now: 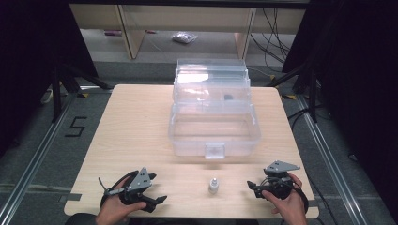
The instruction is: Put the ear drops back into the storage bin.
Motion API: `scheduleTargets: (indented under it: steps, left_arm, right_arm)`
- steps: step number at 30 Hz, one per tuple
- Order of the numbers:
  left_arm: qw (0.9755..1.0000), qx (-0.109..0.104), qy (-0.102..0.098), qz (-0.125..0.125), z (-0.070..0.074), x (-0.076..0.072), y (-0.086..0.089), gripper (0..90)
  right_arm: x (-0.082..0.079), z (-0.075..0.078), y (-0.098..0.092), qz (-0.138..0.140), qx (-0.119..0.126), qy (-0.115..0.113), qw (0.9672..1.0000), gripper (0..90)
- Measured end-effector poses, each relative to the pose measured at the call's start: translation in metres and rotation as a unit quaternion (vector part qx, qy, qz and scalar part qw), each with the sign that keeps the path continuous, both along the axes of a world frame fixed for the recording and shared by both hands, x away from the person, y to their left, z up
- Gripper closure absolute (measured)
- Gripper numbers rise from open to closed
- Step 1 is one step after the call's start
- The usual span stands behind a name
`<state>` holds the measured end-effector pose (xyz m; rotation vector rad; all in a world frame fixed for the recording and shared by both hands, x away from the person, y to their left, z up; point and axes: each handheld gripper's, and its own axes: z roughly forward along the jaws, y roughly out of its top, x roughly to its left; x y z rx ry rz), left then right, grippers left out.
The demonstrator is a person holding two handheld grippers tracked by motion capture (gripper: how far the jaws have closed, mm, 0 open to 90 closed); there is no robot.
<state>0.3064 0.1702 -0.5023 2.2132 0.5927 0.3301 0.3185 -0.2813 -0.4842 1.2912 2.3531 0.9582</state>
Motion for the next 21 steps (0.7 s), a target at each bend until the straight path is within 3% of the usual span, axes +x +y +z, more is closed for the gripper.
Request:
scheduleTargets:
  steps: [2,6,8,9,12,15,21]
  left_arm:
    - [1.0000,-0.007,0.001,0.004,-0.001,-0.001,-0.001,15.2]
    - [1.0000,-0.008,0.002,0.004,-0.001,0.000,-0.001,15.2]
    - [1.0000,-0.008,0.001,0.004,-0.001,0.000,-0.001,15.2]
    - [1.0000,-0.007,0.001,0.004,-0.001,0.000,-0.001,15.2]
    - [1.0000,-0.008,0.001,0.004,-0.001,0.000,-0.001,15.2]
    - [1.0000,-0.008,0.001,0.004,-0.001,0.000,-0.001,15.2]
    - [1.0000,0.000,0.000,0.000,0.000,0.000,0.000,15.2]
  right_arm:
    - [0.001,-0.001,-0.001,0.010,-0.006,-0.013,0.9998,17.5]
    - [-0.001,-0.001,0.003,-0.002,0.000,0.001,1.0000,18.9]
    - [0.000,0.000,0.003,0.003,-0.006,0.003,1.0000,18.9]
    - [0.001,0.000,0.003,0.011,-0.007,-0.007,0.9999,19.0]
    - [-0.001,0.002,0.005,0.005,-0.004,0.001,1.0000,19.0]
    - [0.000,0.001,0.006,0.022,-0.007,-0.009,0.9997,19.5]
    - [-0.002,0.005,0.010,0.027,-0.015,-0.001,0.9995,20.6]
